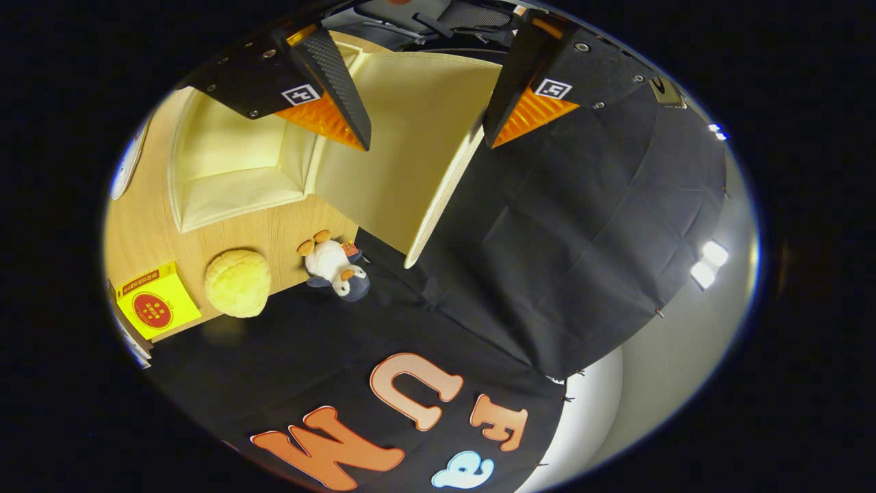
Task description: Open the storage box then place both shoes into the box .Put the left shoe in first, then the right shoe, with the right side of both shoes facing outward in a uniform manner.
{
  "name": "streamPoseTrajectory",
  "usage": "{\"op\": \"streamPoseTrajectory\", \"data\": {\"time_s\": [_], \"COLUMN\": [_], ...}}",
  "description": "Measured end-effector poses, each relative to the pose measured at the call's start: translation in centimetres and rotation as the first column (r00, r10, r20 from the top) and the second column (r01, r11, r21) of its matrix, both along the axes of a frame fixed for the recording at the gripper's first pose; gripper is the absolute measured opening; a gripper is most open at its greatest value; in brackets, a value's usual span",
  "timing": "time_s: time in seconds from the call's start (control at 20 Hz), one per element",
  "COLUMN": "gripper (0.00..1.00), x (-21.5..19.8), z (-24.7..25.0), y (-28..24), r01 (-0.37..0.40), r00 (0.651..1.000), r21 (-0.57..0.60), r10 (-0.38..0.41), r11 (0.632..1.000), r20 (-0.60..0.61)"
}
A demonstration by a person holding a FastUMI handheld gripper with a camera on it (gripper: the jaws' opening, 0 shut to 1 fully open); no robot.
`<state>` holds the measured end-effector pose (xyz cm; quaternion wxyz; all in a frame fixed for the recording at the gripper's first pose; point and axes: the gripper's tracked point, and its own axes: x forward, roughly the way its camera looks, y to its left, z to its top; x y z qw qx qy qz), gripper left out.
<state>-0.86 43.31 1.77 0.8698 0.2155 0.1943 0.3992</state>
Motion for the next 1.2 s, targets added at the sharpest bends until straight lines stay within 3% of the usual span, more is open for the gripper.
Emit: {"op": "streamPoseTrajectory", "data": {"time_s": [0.3, 0.65, 0.8, 0.95, 1.2], "gripper": [0.98, 0.98, 0.98, 0.98, 0.96], "x": [-0.8, 1.3, 3.3, 4.4, 5.4], "z": [0.9, 0.4, -0.6, -2.9, -9.0], "y": [-0.2, -7.1, -13.4, -20.3, -30.7], "r01": [0.015, 0.196, 0.352, 0.491, 0.598], "r00": [0.999, 0.975, 0.928, 0.868, 0.794], "r21": [-0.020, -0.072, -0.110, -0.190, -0.340], "r10": [-0.014, -0.187, -0.332, -0.457, -0.594], "r11": [1.000, 0.978, 0.929, 0.850, 0.726], "r20": [0.045, 0.117, 0.167, 0.196, 0.128]}}
